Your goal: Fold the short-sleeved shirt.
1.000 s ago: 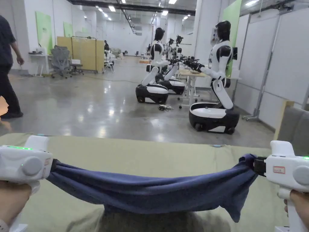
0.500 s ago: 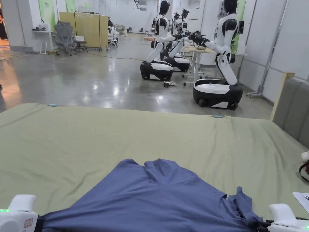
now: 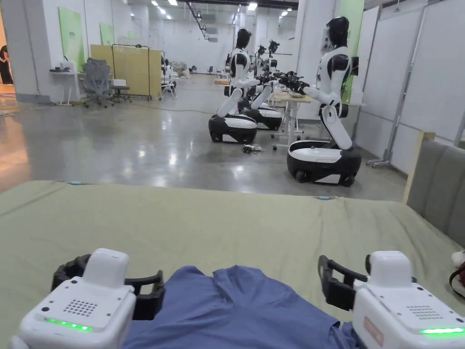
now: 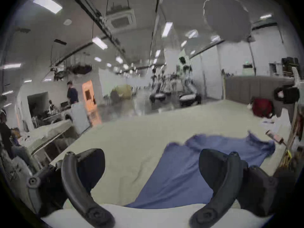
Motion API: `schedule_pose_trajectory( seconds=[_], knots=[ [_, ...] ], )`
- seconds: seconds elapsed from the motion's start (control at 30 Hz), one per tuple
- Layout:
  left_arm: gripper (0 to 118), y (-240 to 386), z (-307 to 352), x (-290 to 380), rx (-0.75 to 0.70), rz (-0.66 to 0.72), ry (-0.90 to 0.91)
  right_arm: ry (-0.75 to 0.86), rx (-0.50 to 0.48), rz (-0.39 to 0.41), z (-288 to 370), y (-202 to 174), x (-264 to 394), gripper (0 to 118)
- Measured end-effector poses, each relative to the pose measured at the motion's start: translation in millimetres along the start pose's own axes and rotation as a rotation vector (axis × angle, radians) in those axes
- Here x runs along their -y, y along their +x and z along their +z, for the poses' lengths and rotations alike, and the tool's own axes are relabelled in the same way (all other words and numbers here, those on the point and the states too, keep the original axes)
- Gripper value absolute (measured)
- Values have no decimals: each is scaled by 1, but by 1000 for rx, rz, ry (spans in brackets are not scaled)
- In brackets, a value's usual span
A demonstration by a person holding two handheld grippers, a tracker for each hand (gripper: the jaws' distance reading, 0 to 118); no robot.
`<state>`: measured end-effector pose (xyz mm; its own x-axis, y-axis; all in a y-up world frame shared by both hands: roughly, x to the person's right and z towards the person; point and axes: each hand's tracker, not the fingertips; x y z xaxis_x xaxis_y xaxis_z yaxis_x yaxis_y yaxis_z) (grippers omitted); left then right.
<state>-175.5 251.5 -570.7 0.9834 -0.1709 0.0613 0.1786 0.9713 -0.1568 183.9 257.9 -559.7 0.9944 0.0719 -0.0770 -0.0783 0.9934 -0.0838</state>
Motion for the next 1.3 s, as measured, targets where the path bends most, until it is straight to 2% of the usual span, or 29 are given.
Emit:
schedule_pose_trajectory(
  seconds=[0.03, 0.07, 0.1, 0.13, 0.17, 0.2, 0.23, 0.27, 0.4, 0.57, 0.6, 0.63, 0.67, 0.7, 0.73, 0.9, 0.93, 1.17, 1.27, 1.3],
  knots=[
    [109, 7, 0, -3, 32, 2, 17, 3, -3, 16, -2, -8, 1, 85],
    [100, 11, 0, -5, 73, 5, 20, -11, -12, 17, -3, -15, 2, 70],
    [87, 14, 0, -4, 80, -6, 8, -17, -22, 9, -7, -19, 7, 45],
    [76, 16, -1, -1, 64, -18, 0, -18, -26, 4, -8, -22, 8, 30],
    [76, 17, -4, 1, 63, -48, -24, -21, -15, 8, -11, -28, 9, 30],
    [20, 14, -8, 5, 54, -64, -51, -8, 51, 3, -11, -30, 10, 3],
    [0, 8, -9, 9, 68, -58, -42, -15, 13, 3, -16, -29, 10, 3],
    [0, 1, -9, 16, 111, -45, -60, -41, -33, -26, -21, -30, 9, 3],
    [0, -52, -3, 39, -15, -66, -154, -46, -38, 17, -30, -41, 7, 3],
    [0, -150, 16, 75, -100, 47, -304, -88, -98, 8, -47, -60, 21, 3],
    [4, -163, 18, 83, -84, 53, -344, -101, -113, -5, -51, -64, 25, 3],
    [12, -171, 19, 91, -58, 44, -387, -113, -125, -14, -52, -71, 27, 3],
    [37, -166, 25, 93, -41, 13, -415, -129, -137, -17, -55, -77, 31, 3],
    [95, -165, 24, 102, -25, -27, -440, -146, -150, -13, -59, -83, 35, 3],
    [118, -163, 21, 111, -19, -52, -469, -156, -159, -8, -61, -88, 39, 3],
    [118, -133, 12, 128, 33, -52, -550, -192, -185, 22, -65, -101, 51, 3],
    [117, -149, -17, 151, 36, -48, -561, -199, -185, 28, -66, -100, 52, 3],
    [108, -154, -71, 190, 67, 10, -683, -260, -124, 35, -78, -66, 59, 3],
    [81, -151, -83, 203, 138, 13, -746, -290, -86, 19, -87, -49, 62, 3],
    [64, -150, -82, 203, 174, 60, -733, -302, -79, 9, -91, -42, 62, 3]
  ],
)
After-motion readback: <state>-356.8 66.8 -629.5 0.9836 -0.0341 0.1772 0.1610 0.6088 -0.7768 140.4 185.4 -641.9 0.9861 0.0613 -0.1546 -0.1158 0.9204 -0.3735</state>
